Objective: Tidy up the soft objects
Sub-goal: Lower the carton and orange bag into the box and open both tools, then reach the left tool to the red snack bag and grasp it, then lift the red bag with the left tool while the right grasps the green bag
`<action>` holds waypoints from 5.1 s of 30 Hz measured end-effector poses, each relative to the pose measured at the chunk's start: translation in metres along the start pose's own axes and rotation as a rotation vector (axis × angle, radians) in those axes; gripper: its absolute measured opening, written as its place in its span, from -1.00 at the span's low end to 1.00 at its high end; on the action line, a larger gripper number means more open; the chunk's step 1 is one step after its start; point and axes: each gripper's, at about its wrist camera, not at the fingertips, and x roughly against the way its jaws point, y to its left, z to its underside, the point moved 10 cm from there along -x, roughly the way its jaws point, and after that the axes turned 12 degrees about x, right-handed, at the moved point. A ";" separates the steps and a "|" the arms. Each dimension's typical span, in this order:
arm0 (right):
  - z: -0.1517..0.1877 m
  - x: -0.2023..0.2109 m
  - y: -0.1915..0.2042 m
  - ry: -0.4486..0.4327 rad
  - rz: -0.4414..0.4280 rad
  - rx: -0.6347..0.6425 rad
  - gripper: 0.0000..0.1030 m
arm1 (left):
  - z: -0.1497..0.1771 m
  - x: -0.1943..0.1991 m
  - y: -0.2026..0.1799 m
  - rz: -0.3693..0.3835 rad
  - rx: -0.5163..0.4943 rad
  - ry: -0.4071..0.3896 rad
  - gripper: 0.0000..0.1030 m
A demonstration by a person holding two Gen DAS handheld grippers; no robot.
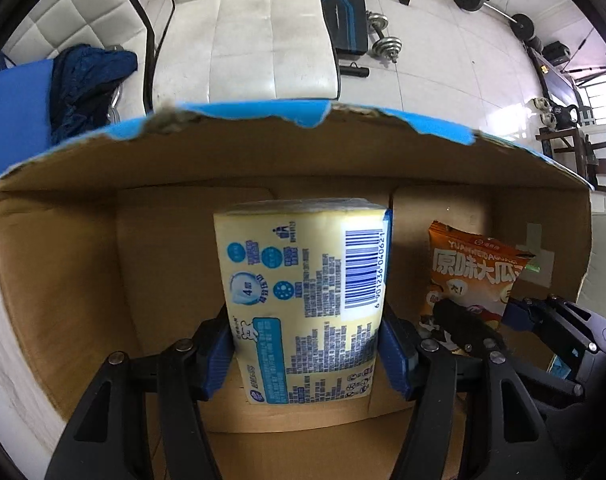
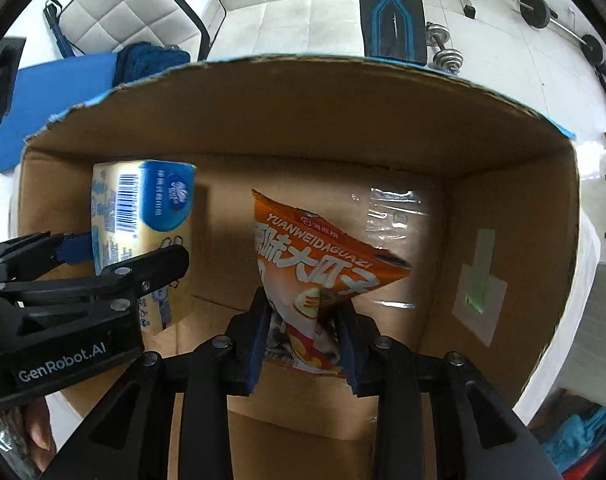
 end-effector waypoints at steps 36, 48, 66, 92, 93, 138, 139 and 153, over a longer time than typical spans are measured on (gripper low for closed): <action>0.171 0.151 0.076 -0.279 0.175 -0.112 1.00 | 0.144 0.162 0.065 -0.097 -0.012 -0.497 0.99; 0.233 0.211 0.116 -0.376 0.214 -0.100 1.00 | 0.219 0.200 0.070 -0.040 -0.009 -0.542 0.99; 0.330 0.117 0.107 -0.167 0.136 -0.138 1.00 | 0.296 0.119 0.107 -0.124 -0.075 -0.382 0.99; 0.241 0.007 0.015 -0.175 0.037 -0.011 1.00 | 0.283 -0.085 0.145 -0.141 0.162 0.029 0.06; 0.238 -0.002 0.015 -0.160 -0.008 -0.009 0.98 | 0.282 -0.086 0.146 -0.128 0.185 0.037 0.06; 0.322 -0.052 0.085 0.195 -0.139 -0.148 -0.15 | 0.329 -0.108 0.162 -0.117 0.226 -0.010 -0.09; 0.322 -0.050 0.086 0.188 -0.137 -0.169 -0.21 | 0.333 -0.109 0.161 -0.113 0.235 -0.010 -0.09; 0.333 0.063 0.121 -0.057 -0.079 -0.207 -0.32 | 0.329 -0.030 0.141 -0.047 0.175 -0.207 -0.11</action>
